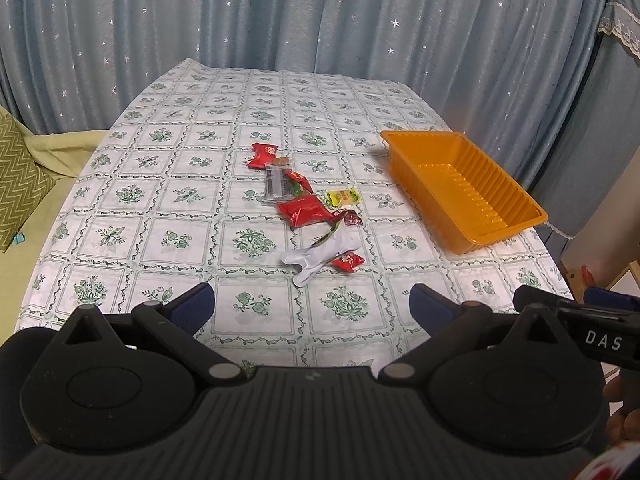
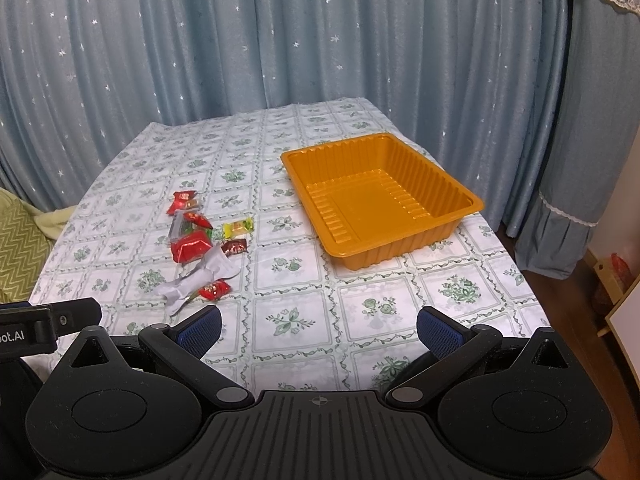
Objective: Organize snacks
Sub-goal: 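Grasp the small red candy with the right tool while the left tool grasps the white packet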
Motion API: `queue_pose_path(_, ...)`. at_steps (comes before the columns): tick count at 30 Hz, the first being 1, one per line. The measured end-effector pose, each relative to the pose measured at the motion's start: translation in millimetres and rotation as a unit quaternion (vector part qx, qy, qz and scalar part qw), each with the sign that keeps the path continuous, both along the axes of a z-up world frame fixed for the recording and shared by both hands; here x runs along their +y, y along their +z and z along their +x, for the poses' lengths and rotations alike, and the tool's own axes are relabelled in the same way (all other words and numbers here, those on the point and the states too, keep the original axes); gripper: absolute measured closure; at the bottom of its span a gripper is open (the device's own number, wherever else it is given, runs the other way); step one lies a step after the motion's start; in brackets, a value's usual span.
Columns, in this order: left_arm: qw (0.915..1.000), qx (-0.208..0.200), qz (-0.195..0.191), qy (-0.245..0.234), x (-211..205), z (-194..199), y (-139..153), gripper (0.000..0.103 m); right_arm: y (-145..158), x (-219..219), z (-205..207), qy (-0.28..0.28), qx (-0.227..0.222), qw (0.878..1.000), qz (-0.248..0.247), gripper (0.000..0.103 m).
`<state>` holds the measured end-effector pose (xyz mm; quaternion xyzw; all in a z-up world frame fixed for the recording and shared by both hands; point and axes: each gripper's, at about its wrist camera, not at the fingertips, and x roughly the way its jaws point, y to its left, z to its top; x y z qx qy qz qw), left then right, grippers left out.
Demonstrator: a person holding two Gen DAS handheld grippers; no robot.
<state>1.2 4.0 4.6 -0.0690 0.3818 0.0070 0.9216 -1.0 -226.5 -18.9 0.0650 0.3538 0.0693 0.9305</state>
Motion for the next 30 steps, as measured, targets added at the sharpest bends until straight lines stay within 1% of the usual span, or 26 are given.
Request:
queue_pose_path(8, 0.9999, 0.006, -0.009, 0.013, 22, 15, -14, 0.000, -11, 12, 14, 0.011, -0.006, 1.000, 0.006, 0.000)
queue_pose_path(13, 0.9996, 0.014, -0.014, 0.018, 40, 32, -29, 0.000, -24, 22, 30, 0.014, -0.007, 1.000, 0.018, 0.000)
queue_pose_path(16, 0.9997, 0.016, -0.010, 0.018, 50, 44, -38, 0.000, -31, 33, 41, 0.024, -0.004, 0.999, 0.026, 0.001)
queue_pose_path(18, 0.9996, 0.018, -0.008, 0.020, 55, 52, -43, 0.000, -36, 41, 48, 0.032, -0.002, 0.999, 0.034, 0.017)
queue_pose_path(20, 0.9996, 0.020, -0.007, 0.018, 59, 59, -47, 0.000, -42, 48, 56, 0.036, 0.005, 0.999, 0.039, 0.020)
queue_pose_path(22, 0.9996, 0.021, -0.009, 0.016, 62, 67, -51, 0.000, -48, 57, 66, 0.041, 0.009, 0.998, 0.043, 0.027)
queue_pose_path(23, 0.9996, 0.022, -0.013, 0.014, 64, 70, -53, 0.000, -50, 61, 70, 0.044, 0.012, 0.998, 0.047, 0.034)
queue_pose_path(24, 0.9995, 0.023, -0.016, 0.012, 65, 75, -55, 0.000, -53, 66, 75, 0.048, 0.016, 0.997, 0.050, 0.039)
queue_pose_path(25, 0.9995, 0.025, -0.017, 0.012, 67, 79, -57, 0.000, -57, 71, 81, 0.053, 0.019, 0.997, 0.053, 0.040)
queue_pose_path(28, 0.9994, 0.029, -0.017, 0.011, 73, 90, -63, 0.000, -65, 85, 92, 0.059, 0.023, 0.997, 0.054, 0.048)
queue_pose_path(30, 0.9992, 0.031, -0.022, 0.013, 78, 96, -66, 0.000, -74, 94, 102, 0.063, 0.032, 0.996, 0.058, 0.055)
